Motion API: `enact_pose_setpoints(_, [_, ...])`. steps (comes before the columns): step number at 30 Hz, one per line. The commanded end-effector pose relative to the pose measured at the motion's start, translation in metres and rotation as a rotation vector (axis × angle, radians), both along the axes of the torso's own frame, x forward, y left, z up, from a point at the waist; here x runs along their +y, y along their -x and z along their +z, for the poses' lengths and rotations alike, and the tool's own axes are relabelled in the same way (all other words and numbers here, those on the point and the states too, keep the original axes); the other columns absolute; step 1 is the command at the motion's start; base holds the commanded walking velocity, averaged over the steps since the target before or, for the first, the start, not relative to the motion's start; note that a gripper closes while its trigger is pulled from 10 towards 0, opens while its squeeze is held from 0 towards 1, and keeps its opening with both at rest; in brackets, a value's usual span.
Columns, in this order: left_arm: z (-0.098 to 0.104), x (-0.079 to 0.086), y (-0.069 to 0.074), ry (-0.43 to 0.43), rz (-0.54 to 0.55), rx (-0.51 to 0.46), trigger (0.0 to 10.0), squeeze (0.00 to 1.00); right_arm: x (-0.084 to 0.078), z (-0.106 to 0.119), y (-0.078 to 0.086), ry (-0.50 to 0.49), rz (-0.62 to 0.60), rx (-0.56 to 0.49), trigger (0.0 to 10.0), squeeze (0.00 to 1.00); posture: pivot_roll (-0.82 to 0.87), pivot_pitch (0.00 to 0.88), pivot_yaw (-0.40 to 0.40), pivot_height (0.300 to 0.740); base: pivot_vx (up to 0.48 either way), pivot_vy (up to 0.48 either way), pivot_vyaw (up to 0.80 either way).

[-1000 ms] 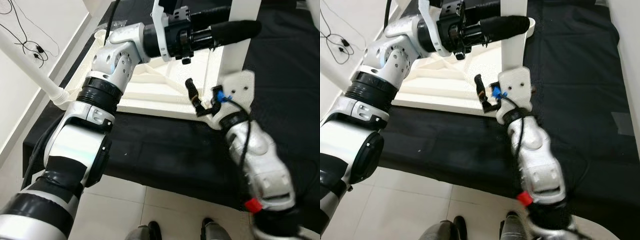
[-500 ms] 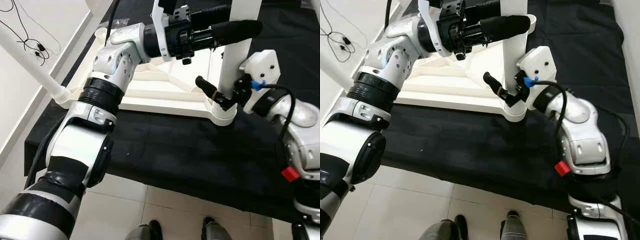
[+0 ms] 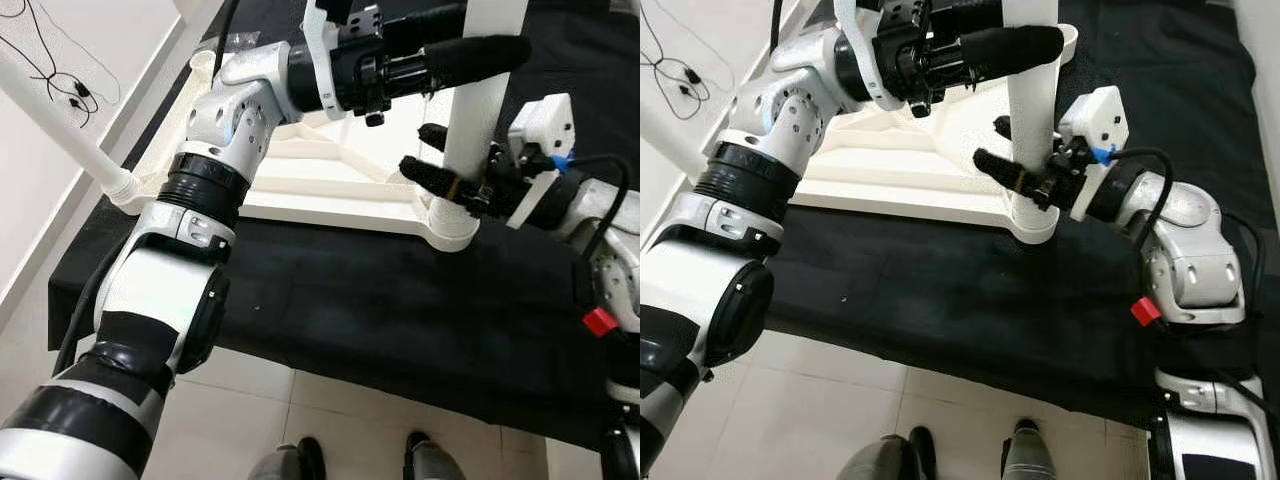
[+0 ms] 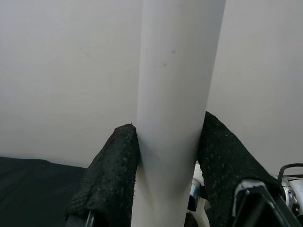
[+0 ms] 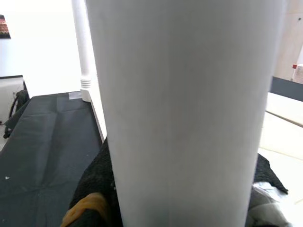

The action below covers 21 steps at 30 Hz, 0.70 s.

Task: Building children table

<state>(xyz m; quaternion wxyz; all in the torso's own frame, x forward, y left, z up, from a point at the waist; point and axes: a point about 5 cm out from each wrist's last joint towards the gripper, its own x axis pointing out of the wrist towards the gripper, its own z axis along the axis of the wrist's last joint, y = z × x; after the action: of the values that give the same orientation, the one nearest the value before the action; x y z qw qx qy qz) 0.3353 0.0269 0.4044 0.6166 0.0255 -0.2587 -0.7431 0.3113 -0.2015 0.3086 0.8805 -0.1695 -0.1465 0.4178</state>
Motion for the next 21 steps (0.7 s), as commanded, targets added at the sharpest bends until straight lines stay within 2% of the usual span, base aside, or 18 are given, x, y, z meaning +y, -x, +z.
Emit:
enact_pose_setpoints(1, [-0.008, -0.002, -0.001, -0.051, -0.017, 0.015, 0.0, 0.0, 0.002, -0.004, 0.0, -0.016, 0.056, 0.024, 0.0, 0.0, -0.02, 0.277, 0.198, 0.74, 0.0, 0.0, 0.0])
enact_pose_setpoints(10, [-0.007, -0.003, -0.002, -0.027, 0.006, 0.015, 0.0, 0.0, 0.005, -0.01, -0.003, -0.043, 0.052, 0.028, 0.0, 0.0, -0.02, 0.272, 0.194, 0.74, 0.0, 0.0, 0.0])
enact_pose_setpoints(11, [-0.006, -0.003, -0.003, -0.019, 0.026, 0.013, 10.0, 1.0, 0.004, -0.01, -0.004, -0.061, 0.039, 0.028, 0.0, 0.0, -0.02, 0.271, 0.194, 0.74, 0.0, 0.0, 0.0])
enact_pose_setpoints(17, [0.005, 0.007, -0.005, 0.042, 0.077, 0.02, 10.0, 1.0, 0.0, -0.016, -0.007, -0.12, -0.065, 0.026, 0.0, 0.0, -0.03, 0.273, 0.192, 0.74, 0.0, 0.0, 0.0])
enact_pose_setpoints(20, [0.011, 0.017, -0.003, 0.08, 0.086, 0.028, 10.0, 1.0, -0.003, -0.021, -0.007, -0.133, -0.126, 0.031, 0.0, 0.0, -0.03, 0.277, 0.191, 0.74, 0.0, 0.0, 0.0])
enact_pose_setpoints(21, [0.015, 0.029, -0.001, 0.105, 0.099, 0.027, 10.0, 1.0, -0.003, -0.025, -0.005, -0.149, -0.182, 0.035, 0.0, 0.0, -0.03, 0.28, 0.19, 0.74, 0.0, 0.0, 0.0])
